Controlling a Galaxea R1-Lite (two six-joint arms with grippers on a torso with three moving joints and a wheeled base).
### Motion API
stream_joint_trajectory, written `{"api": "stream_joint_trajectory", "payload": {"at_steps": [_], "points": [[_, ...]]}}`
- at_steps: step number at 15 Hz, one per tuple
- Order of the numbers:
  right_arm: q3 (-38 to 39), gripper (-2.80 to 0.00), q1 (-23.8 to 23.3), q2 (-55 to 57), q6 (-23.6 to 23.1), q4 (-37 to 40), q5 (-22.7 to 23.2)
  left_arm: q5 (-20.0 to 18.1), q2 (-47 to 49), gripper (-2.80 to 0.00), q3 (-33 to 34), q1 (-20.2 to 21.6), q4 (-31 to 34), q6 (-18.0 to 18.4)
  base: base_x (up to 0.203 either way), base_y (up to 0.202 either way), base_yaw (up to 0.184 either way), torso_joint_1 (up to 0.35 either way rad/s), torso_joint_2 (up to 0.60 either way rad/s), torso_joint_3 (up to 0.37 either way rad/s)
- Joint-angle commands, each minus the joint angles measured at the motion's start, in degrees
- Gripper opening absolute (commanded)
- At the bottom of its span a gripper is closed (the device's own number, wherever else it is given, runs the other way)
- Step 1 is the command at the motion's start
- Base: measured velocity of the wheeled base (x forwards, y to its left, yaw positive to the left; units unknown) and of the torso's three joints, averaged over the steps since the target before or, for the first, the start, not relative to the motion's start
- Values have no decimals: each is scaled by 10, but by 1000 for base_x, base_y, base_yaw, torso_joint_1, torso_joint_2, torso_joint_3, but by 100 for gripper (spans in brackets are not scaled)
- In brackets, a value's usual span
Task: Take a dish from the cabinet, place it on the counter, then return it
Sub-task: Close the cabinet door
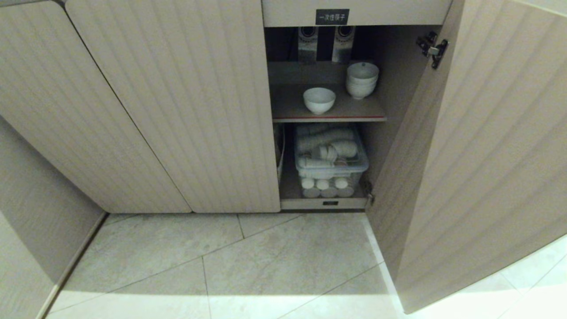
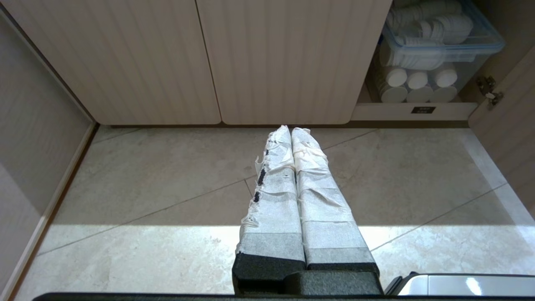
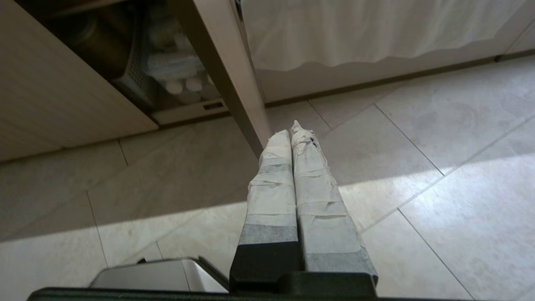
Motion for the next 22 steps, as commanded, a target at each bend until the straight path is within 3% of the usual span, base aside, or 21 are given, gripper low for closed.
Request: {"api": "stream_joint_trajectory", "payload": {"at_steps": [1,6,9,12,16,20,22], "points": [[26,-280,-18,33,-1,-53,-2,0,0,-280,0,0,0,-1,0,0,0,0,0,0],[109,-280,-144,77,-2,-176,-1,0,0,-280,0,0,0,-1,0,0,0,0,0,0],[148,-280,-155,76,-2,-233,-1,0,0,-280,0,0,0,-1,0,0,0,0,0,0],[185,-280,-156,79,-33,-307,0,0,0,-280,0,0,0,-1,0,0,0,0,0,0],[162,-280,-224,75,-72,-287,0,0,0,-280,0,0,0,-1,0,0,0,0,0,0],[143,-280,-303,74,-80,-262,1,0,0,-280,0,0,0,-1,0,0,0,0,0,0],[156,-280,-311,90,-81,-286,2,0,0,-280,0,0,0,-1,0,0,0,0,0,0]]}}
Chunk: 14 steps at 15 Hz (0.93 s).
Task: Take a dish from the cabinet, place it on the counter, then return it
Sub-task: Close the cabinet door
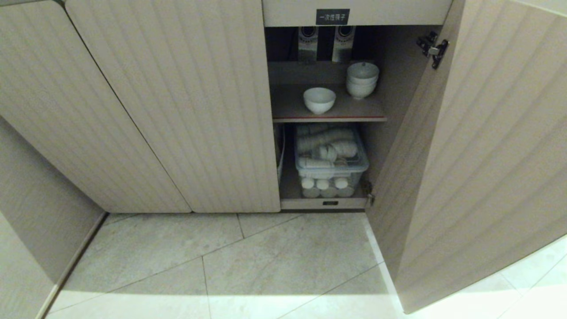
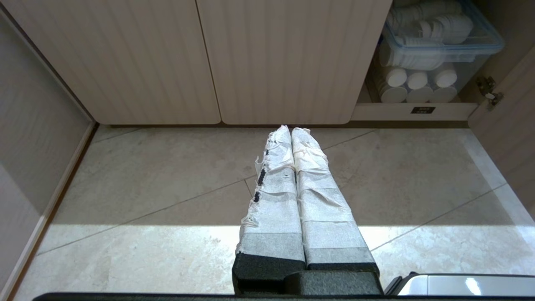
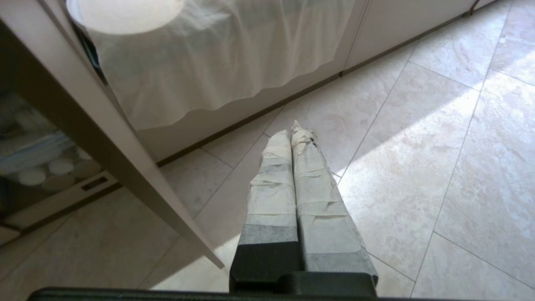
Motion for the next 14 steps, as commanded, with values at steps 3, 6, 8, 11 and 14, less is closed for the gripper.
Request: {"api": "stream_joint_trajectory", "payload": {"at_steps": [3,6,8,11,14], "points": [[46,-280,-28,57,-14,-120,0,0,0,-280,0,0,0,0,0,0,0,0,0,0],[80,-280,-56,91,-19,-192,8,0,0,-280,0,0,0,0,0,0,0,0,0,0],[93,-280,-70,99,-24,-218,8,1,0,-280,0,1,0,0,0,0,0,0,0,0],[109,-280,-91,116,-33,-265,9,0,0,-280,0,1,0,0,0,0,0,0,0,0],[124,-280,-99,151,-35,-329,10,0,0,-280,0,0,0,0,0,0,0,0,0,0]]}}
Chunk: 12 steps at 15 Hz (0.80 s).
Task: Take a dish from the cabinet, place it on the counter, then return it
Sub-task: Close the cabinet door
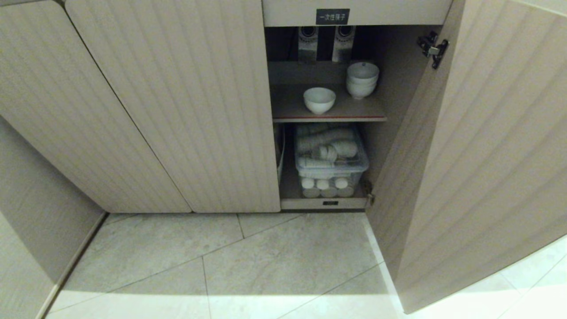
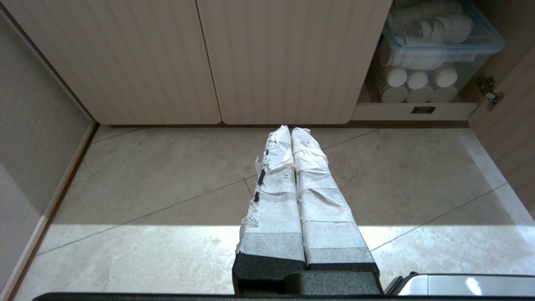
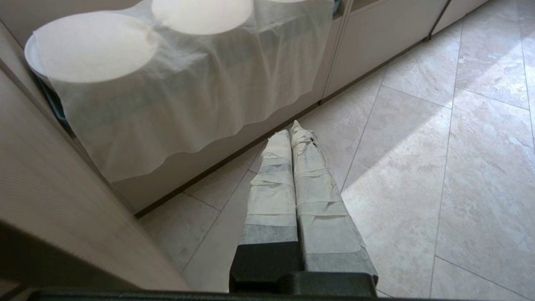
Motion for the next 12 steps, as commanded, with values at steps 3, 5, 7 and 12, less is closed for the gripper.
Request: {"api": "stream_joint_trajectory", "payload": {"at_steps": [3,5,7,12], "points": [[28,-280,-10,26,3,-49,56,0,0,-280,0,-1,0,0,0,0,0,0,0,0],[37,-280,-27,25,3,-57,95,0,0,-280,0,-1,0,0,0,0,0,0,0,0],[37,-280,-31,23,4,-59,131,0,0,-280,0,-1,0,0,0,0,0,0,0,0],[36,-280,-32,12,11,-66,205,0,0,-280,0,-1,0,0,0,0,0,0,0,0]]}}
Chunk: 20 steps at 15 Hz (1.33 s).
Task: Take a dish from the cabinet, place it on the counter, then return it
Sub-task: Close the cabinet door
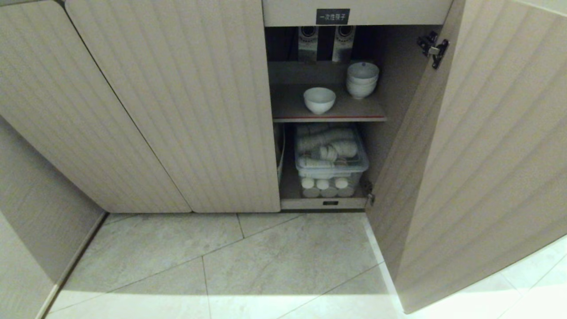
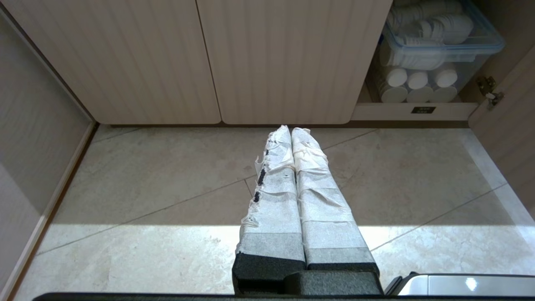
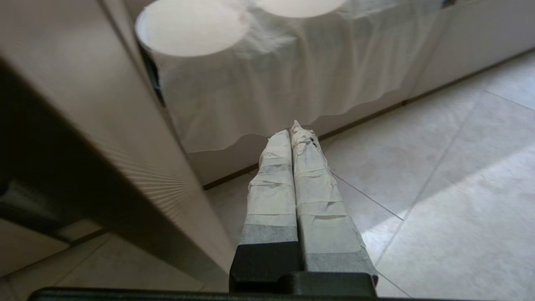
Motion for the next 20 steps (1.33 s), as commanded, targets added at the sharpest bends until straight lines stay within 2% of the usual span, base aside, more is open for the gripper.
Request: {"api": "stream_joint_trajectory", "payload": {"at_steps": [1,6,11,20], "points": [[0,-280,0,-13,2,-1,21,0,0,-280,0,0,0,0,0,0,0,0,0,0],[2,-280,0,-43,14,5,63,0,0,-280,0,0,0,0,0,0,0,0,0,0],[17,-280,0,-67,28,-1,133,0,0,-280,0,0,0,0,0,0,0,0,0,0],[60,-280,1,-71,48,-47,184,0,0,-280,0,0,0,0,0,0,0,0,0,0]]}}
